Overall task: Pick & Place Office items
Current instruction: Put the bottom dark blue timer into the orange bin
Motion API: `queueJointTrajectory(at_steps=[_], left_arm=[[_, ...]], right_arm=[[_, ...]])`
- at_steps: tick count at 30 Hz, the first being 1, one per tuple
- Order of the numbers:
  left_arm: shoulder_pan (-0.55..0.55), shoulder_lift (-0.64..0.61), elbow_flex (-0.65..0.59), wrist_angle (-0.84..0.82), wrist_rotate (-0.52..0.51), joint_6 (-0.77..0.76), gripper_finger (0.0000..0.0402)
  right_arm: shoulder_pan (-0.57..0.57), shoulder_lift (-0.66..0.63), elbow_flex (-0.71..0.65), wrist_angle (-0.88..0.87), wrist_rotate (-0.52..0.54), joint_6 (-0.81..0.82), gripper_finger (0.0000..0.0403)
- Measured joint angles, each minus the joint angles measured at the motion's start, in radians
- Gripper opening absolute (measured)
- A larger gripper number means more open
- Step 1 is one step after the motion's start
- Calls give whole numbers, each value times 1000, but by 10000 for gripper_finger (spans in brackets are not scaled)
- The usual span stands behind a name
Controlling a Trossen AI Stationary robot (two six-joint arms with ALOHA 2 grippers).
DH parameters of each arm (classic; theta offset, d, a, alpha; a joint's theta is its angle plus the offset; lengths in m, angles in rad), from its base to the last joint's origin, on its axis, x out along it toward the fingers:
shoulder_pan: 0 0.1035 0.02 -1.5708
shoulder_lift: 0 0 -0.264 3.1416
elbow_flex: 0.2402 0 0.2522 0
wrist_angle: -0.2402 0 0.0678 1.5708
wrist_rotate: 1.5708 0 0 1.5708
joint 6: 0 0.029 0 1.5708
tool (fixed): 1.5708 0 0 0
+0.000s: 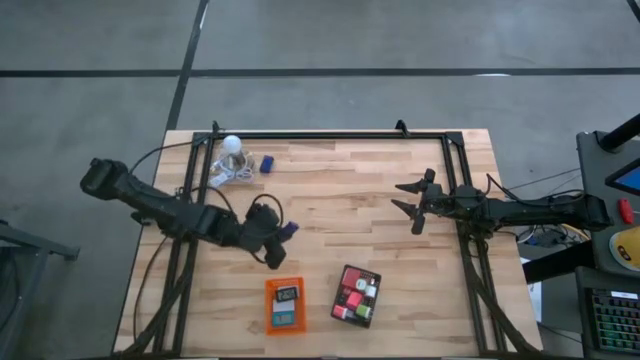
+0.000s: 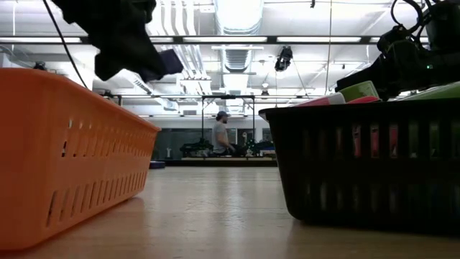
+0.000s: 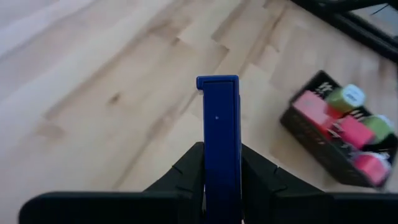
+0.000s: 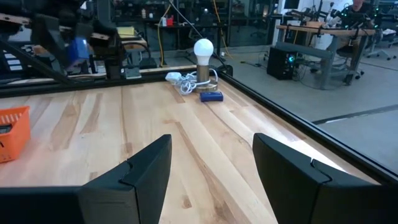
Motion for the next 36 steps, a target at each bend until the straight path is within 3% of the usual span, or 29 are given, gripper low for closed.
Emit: queueJointTrajectory(at_steps=[8, 16, 25, 30, 36], left_arm=[[-102, 27, -8, 16, -14, -101, 74], [-191, 168, 0, 100, -33, -117, 74], [-279, 291, 78, 101, 23, -115, 74], [-329, 322, 137, 43, 27, -102, 74], [-340, 330, 157, -27, 57, -197, 74]], right_arm=[[0, 0, 0, 0, 0, -1, 219], [0, 0, 0, -2, 0, -1, 219], [0, 0, 0, -2, 0, -1, 219], [0, 0, 0, -2, 0, -1, 219], [0, 0, 0, -2, 0, 0, 219]])
